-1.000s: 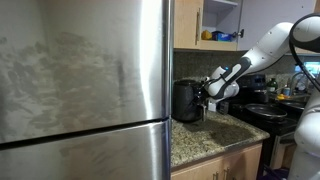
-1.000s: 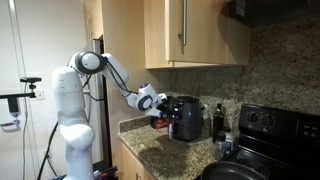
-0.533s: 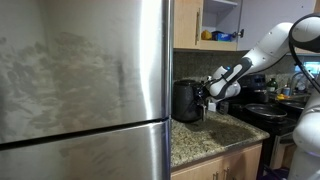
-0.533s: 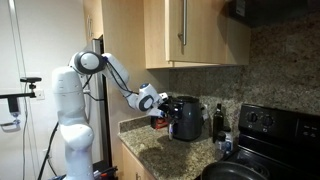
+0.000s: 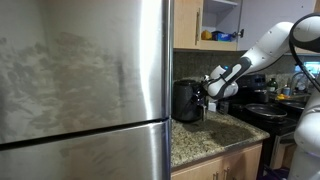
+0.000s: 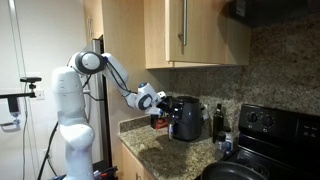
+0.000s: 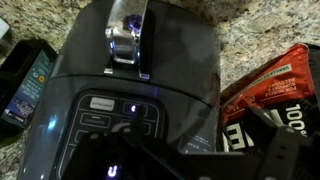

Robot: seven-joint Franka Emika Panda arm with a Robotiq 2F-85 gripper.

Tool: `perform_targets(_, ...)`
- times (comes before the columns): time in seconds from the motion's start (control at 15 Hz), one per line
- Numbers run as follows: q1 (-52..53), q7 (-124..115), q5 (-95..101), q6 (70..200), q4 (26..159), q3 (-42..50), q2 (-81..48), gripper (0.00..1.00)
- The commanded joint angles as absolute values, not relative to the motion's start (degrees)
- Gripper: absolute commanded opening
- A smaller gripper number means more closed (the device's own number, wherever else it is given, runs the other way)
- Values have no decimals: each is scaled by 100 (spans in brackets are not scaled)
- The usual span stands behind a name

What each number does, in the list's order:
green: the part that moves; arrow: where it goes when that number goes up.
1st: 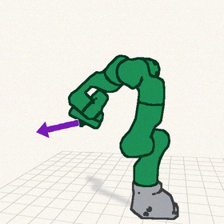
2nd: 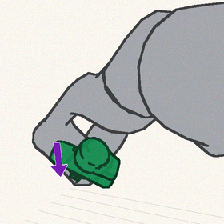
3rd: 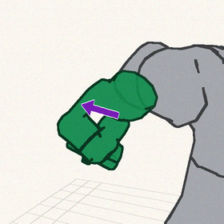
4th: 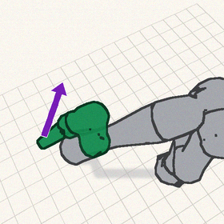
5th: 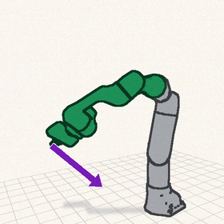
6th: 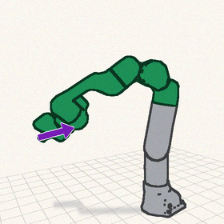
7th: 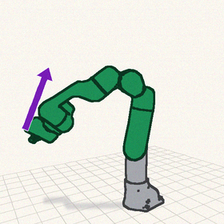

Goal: Turn off the air fryer

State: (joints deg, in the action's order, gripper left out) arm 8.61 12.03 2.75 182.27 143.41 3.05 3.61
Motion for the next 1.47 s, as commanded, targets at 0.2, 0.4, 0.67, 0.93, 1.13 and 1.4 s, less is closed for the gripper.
perform_targets(0.2, 791, 1166, 348, 18283, 14230, 309, 171, 100)
perform_targets(0.4, 847, 1197, 274, 18224, 14340, 319, 332, 100)
perform_targets(0.67, 838, 1154, 213, 18178, 14270, 342, 214, 100)
perform_targets(0.93, 844, 1157, 262, 18207, 14339, 334, 314, 100)
perform_targets(1.13, 901, 1190, 139, 18223, 14271, 363, 243, 100)
perform_targets(1.4, 961, 1316, -2, 18624, 14160, 436, 48, 100)
